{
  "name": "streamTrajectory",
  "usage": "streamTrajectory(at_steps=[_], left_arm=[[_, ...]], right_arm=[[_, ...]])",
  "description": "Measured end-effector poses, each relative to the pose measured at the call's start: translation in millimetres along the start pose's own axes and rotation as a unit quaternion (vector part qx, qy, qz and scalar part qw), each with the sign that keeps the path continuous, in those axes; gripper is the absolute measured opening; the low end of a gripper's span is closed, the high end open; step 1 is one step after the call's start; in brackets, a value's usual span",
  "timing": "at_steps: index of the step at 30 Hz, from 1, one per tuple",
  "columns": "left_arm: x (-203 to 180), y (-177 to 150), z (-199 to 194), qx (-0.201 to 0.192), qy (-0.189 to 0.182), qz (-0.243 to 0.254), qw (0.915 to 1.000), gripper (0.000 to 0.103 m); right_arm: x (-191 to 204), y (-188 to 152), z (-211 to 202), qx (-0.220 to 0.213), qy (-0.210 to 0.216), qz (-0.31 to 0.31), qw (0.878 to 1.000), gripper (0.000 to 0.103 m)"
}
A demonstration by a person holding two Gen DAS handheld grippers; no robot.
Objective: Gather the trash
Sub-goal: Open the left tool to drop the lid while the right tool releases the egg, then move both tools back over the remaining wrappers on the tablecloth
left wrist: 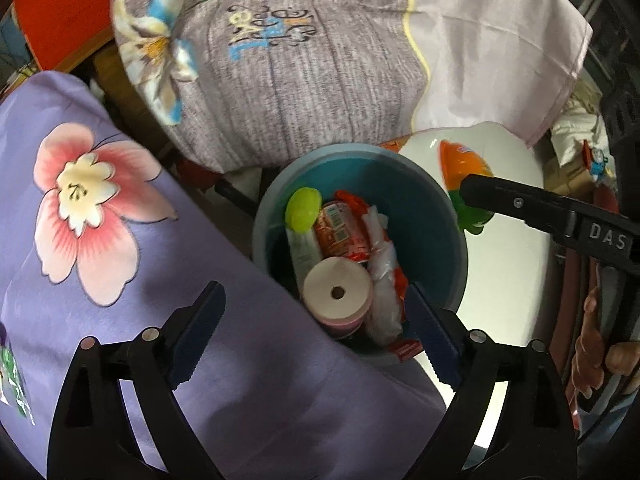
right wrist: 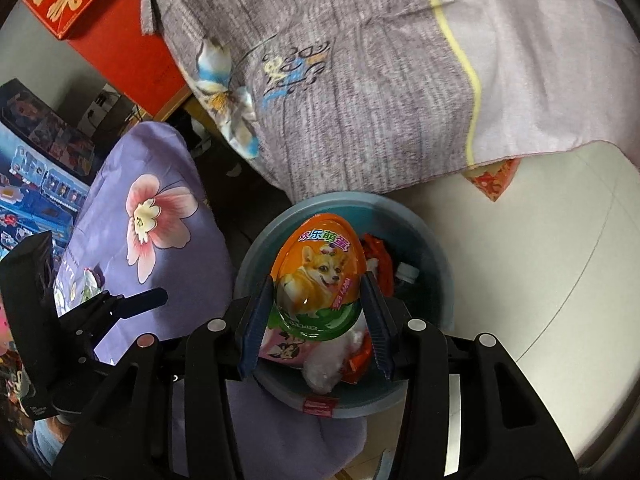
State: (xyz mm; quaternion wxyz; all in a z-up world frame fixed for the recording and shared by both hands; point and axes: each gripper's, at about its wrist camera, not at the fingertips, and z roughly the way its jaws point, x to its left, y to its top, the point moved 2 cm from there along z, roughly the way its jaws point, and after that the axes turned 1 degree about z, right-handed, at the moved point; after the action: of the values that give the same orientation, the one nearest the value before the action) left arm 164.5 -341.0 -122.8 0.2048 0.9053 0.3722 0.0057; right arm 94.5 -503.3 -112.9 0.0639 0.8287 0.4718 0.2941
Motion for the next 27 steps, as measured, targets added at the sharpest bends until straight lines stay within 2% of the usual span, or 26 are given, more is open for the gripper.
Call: streamTrajectory(at_steps=[2, 6, 16, 22, 27], left_arm=[[5.8, -2.4, -3.8, -0.003, 0.003, -0.004, 1.0, 0.091], [15.8, -7.4, -9.9, -0.007, 0.008, -0.013, 0.9999, 0.092], [49.6, -24.6, -32.0, -0.021, 0.015, -0.041, 0.9988, 0.092], [81.8, -47.4, -55.3, -0.039, 0.031, -0.069, 0.9964, 0.092], [123.9, -74.1, -79.4, -0.055, 0.052, -0.107, 0.9914, 0.092]], right_arm=[[4.8, 1.3, 3.8, 0.003, 0.0, 0.0, 1.0, 0.065], [11.6, -0.1, 8.9, 0.011, 0.003, 0.007, 1.0, 0.07], [45.6, -8.0, 14.3, 0.025, -0.005, -0.006, 1.0, 0.075], [94.4, -10.1, 21.7, 0.039, -0.004, -0.05, 0.998, 0.075], [146.5, -16.6, 35.3, 0.055, 0.006, -0.086, 0.995, 0.075]])
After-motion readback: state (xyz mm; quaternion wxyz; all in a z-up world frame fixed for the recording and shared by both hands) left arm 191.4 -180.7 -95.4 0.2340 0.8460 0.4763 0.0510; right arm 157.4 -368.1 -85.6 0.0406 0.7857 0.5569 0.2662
